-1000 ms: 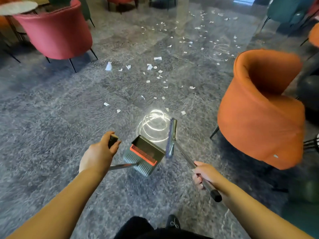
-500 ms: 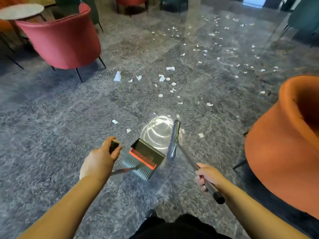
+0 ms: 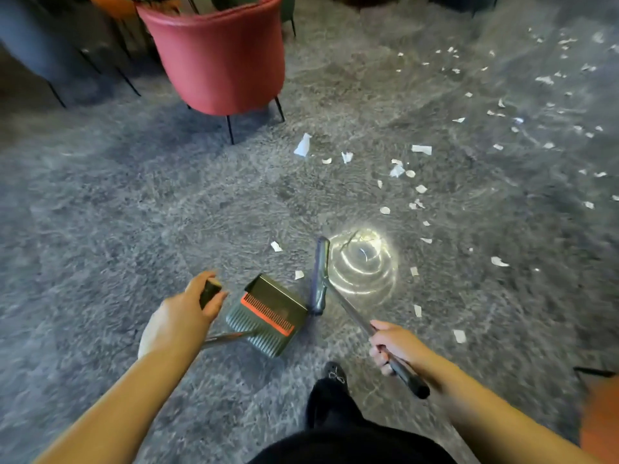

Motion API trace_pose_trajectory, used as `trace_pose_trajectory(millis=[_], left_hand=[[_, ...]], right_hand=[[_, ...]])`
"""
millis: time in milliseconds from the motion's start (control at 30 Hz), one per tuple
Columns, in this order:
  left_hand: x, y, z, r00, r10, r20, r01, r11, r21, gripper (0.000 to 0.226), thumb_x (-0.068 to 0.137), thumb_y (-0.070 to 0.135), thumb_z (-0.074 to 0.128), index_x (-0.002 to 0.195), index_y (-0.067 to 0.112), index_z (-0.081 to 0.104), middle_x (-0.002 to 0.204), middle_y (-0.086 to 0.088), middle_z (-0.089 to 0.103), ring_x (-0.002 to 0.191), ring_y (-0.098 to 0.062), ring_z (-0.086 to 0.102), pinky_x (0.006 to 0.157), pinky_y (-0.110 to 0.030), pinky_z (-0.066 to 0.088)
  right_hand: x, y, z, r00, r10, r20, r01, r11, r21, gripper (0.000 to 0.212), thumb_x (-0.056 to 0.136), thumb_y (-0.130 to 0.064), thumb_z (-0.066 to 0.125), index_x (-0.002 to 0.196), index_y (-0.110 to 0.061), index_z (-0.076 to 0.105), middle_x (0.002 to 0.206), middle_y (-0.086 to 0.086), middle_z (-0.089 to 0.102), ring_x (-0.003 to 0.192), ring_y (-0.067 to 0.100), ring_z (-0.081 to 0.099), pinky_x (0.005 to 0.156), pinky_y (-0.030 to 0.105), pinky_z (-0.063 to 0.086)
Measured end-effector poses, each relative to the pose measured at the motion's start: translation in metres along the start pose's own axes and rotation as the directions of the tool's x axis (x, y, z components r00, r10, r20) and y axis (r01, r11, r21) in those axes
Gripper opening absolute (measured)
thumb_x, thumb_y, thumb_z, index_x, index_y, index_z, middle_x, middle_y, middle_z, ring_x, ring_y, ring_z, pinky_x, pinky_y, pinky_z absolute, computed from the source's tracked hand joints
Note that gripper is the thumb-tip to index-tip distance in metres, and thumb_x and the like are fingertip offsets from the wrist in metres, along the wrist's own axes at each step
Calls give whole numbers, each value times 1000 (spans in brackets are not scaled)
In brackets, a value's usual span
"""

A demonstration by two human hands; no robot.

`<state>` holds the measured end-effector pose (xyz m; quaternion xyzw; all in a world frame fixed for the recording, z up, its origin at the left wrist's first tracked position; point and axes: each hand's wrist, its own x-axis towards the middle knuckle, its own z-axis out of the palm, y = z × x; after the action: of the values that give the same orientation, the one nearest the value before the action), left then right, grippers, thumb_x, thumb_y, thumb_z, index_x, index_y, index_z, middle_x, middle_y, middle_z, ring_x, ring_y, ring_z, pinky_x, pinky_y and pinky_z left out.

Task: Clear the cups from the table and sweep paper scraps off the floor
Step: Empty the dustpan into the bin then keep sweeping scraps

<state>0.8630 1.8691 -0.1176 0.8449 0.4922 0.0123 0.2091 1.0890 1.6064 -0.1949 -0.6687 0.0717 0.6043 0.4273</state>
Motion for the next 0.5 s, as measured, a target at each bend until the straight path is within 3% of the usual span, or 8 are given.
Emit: trace_pose_trajectory(millis=[133,300,500], left_hand=[[41,0,-6,998,-61,-17,61,998,-3,45,91,50,57,134,39,50,91,-11,71,82,-34,66,64,-37,51],[83,-12,-12,994,-100,-35,100,995,17,46,87,51,62,131,40,53,88,-8,71,78,-33,67,63,-38,53],[146,-32,-6,993,-118,22,116,989,86,47,87,49,64,132,37,54,85,-8,71,75,-31,67,58,-34,49]], right_hand=[[48,-62,11,997,70,41,-66,993,-95,60,94,1,34,148,-19,18,51,2,42,37,9,37,36,17,28],[99,-120,31,984,149,94,-131,976,-176,55,93,2,33,147,-9,22,56,2,38,38,8,34,36,16,26],[165,-166,48,964,248,94,-230,959,-166,48,99,-3,31,145,-15,24,61,1,36,39,5,34,37,16,25]])
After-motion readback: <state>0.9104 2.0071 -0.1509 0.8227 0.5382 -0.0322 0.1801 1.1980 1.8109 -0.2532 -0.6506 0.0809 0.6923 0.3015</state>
